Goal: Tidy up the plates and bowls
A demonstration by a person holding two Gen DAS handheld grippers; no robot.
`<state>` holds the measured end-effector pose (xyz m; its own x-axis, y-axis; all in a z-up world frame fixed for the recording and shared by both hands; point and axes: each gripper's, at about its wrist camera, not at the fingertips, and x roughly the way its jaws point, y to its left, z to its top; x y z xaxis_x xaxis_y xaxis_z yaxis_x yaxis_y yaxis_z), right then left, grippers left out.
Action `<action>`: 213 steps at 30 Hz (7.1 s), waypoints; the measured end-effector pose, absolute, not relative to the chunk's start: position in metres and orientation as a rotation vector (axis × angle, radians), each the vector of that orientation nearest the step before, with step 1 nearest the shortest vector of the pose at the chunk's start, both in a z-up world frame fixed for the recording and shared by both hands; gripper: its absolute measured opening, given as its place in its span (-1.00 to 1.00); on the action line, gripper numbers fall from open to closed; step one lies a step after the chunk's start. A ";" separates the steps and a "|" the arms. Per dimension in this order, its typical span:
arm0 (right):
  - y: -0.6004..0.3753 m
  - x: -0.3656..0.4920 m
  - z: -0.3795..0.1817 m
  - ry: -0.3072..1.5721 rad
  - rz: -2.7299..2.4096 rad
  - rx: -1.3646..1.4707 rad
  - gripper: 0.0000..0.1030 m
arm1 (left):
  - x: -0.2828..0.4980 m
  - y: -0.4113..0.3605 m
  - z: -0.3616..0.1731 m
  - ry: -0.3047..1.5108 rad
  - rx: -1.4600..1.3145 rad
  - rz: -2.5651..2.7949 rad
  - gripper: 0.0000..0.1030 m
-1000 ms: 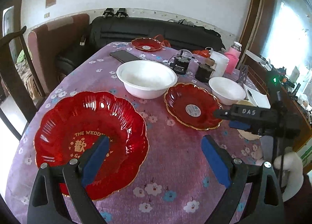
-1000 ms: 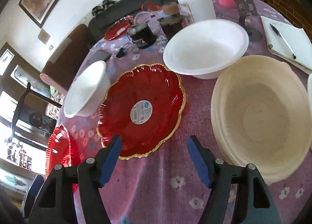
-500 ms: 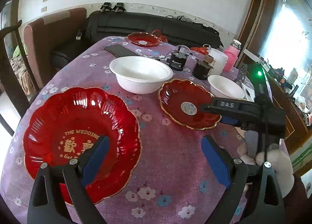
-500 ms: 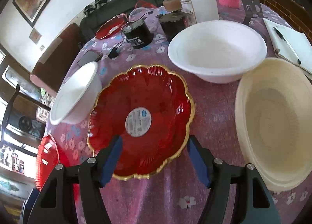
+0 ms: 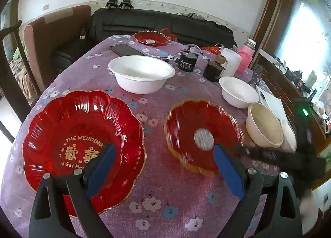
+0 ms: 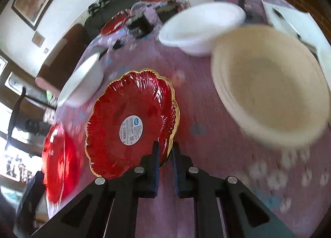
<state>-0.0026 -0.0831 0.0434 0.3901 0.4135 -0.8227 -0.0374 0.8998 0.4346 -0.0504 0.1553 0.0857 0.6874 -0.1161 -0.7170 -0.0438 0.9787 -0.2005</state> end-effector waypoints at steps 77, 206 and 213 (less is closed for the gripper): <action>0.041 -0.092 0.135 0.847 0.544 0.138 -0.65 | -0.110 0.234 0.129 0.715 -0.191 0.150 -0.73; -0.127 -0.090 0.082 0.848 0.262 0.291 0.25 | -0.108 0.155 0.126 0.730 -0.042 0.030 0.66; -0.124 -0.076 0.063 0.904 0.288 0.350 0.25 | -0.071 0.150 0.113 0.815 -0.149 -0.041 0.65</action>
